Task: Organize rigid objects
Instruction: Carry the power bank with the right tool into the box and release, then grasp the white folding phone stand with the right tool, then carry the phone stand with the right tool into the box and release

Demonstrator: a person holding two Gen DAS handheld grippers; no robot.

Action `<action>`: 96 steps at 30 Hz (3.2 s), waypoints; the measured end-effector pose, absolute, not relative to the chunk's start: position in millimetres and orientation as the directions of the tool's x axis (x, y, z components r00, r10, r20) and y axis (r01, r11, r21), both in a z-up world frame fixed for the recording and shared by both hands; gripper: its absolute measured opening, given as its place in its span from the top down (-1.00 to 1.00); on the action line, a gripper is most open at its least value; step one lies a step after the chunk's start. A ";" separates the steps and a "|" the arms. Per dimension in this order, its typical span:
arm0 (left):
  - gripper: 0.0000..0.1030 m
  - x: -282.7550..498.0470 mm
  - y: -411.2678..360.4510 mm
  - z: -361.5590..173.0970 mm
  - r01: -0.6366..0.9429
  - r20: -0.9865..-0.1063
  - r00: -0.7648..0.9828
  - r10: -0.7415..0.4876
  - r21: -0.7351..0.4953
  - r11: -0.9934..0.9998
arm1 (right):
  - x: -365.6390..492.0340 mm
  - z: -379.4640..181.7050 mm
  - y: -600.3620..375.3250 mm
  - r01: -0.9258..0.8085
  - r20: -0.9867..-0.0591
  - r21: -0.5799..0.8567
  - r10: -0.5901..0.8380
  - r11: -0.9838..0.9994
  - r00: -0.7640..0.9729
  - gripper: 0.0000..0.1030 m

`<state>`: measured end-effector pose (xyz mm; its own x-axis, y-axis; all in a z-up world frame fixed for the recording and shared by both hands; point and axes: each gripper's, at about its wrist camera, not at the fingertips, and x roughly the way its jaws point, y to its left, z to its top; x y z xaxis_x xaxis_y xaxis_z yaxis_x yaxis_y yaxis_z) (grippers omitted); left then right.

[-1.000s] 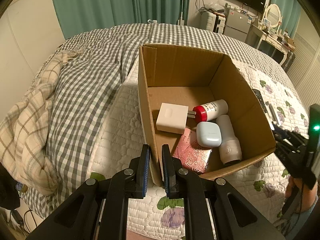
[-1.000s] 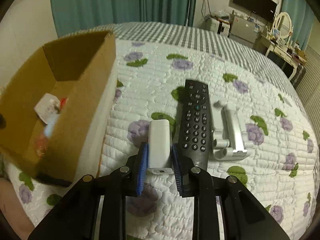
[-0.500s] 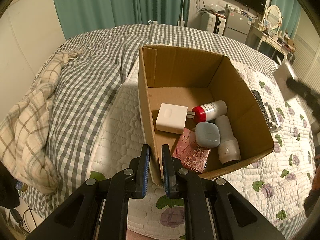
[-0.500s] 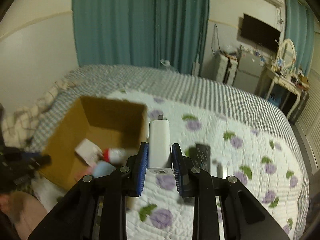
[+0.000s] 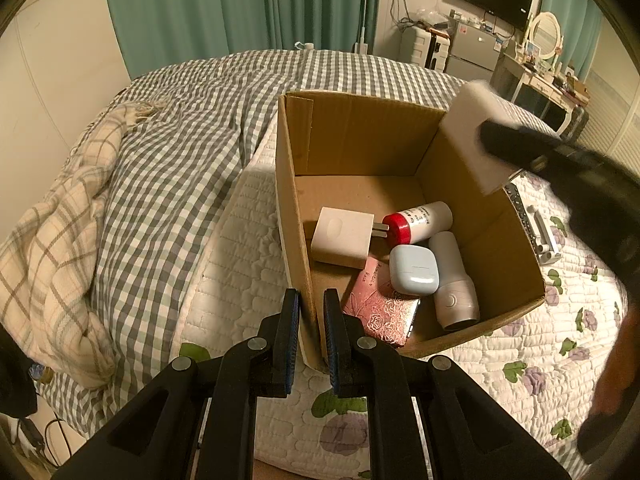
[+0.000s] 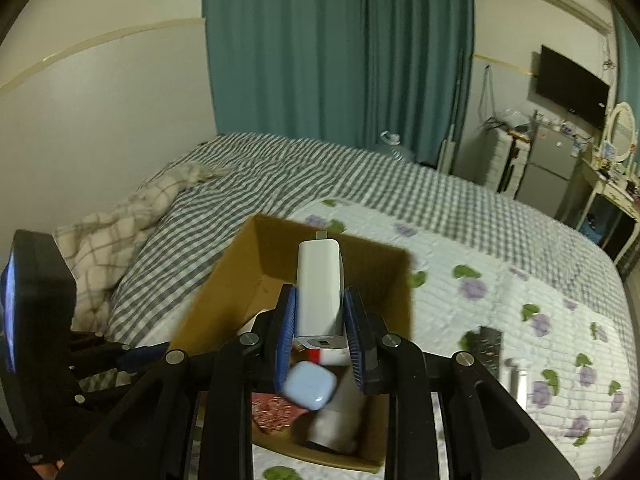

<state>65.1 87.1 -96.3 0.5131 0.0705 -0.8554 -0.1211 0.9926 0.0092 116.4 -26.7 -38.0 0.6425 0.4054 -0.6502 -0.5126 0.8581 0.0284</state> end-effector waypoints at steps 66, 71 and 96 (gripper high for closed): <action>0.77 67.3 88.1 -96.0 -0.123 -0.856 0.512 0.075 0.013 0.992 | 182.3 -170.4 -245.5 -0.127 -0.841 -0.104 -0.019 0.986 0.541 -0.68; 0.77 67.4 88.2 -97.9 -0.124 -0.858 0.508 0.074 0.013 0.992 | 187.3 -186.5 -246.9 -0.136 -0.865 -0.089 -0.009 0.987 0.502 -0.62; 0.77 69.3 89.6 -101.2 -0.123 -0.862 0.501 0.076 0.016 0.992 | 241.9 -193.4 -235.6 -0.136 -0.860 -0.070 0.010 0.988 0.510 -0.27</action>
